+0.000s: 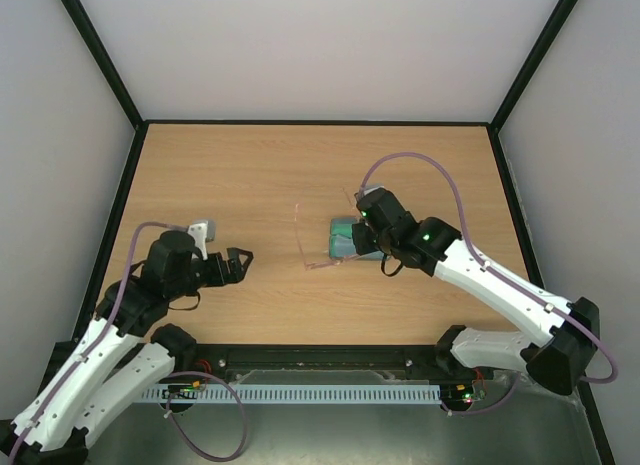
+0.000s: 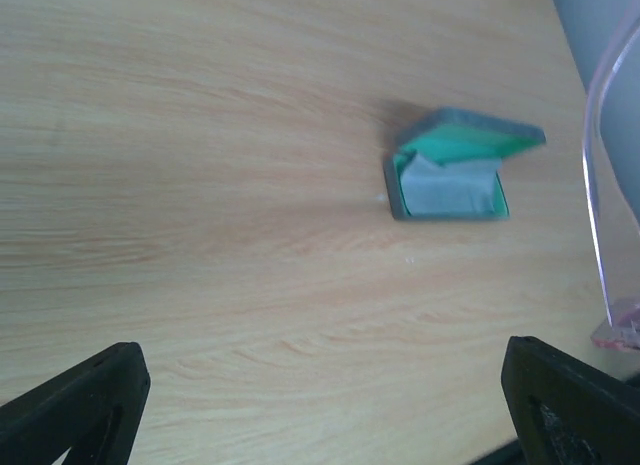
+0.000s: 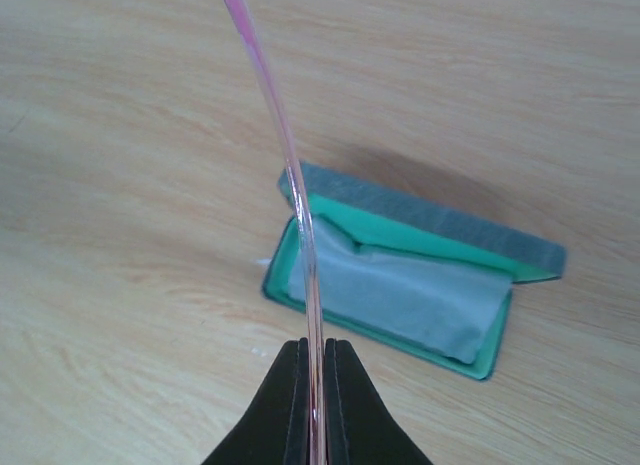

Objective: Organize the sunglasses
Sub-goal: Fold the sunglasses.

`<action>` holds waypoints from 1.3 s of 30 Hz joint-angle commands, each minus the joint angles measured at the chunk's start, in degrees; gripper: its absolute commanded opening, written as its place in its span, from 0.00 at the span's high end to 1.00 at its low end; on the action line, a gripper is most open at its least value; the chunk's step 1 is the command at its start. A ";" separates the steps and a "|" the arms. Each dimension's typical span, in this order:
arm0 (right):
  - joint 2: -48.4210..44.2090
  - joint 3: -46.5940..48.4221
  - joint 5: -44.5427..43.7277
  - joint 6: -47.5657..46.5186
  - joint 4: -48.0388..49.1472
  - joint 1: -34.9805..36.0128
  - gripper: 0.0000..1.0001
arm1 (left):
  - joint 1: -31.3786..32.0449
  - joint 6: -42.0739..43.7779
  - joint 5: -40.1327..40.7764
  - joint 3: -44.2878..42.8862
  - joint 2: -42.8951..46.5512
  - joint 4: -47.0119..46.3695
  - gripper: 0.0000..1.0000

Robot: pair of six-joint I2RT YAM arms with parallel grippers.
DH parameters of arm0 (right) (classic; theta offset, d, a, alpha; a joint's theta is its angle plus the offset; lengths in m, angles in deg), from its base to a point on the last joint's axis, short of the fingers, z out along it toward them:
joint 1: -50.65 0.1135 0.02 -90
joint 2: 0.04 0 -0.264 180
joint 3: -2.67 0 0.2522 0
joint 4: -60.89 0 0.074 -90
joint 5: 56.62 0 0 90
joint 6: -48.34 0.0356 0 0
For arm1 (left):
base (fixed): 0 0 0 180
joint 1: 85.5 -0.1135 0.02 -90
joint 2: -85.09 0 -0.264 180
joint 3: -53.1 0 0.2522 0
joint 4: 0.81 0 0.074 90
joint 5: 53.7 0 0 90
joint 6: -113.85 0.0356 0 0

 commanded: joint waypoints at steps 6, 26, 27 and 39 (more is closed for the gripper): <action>1.03 2.66 -12.55 3.72 -1.14 2.97 0.99 | 3.31 -8.65 12.93 -1.93 -8.86 -5.62 0.00; 6.70 3.29 -15.63 4.17 0.82 15.04 0.99 | 19.17 -9.57 22.70 -13.43 -36.02 -18.84 0.00; 6.59 3.25 -15.54 4.09 1.29 15.07 0.99 | 20.17 -9.71 22.78 -13.90 -36.63 -19.00 0.00; 3.98 4.49 -18.41 2.12 2.69 14.81 0.99 | 27.81 -11.03 22.07 -14.08 -38.46 -20.14 0.01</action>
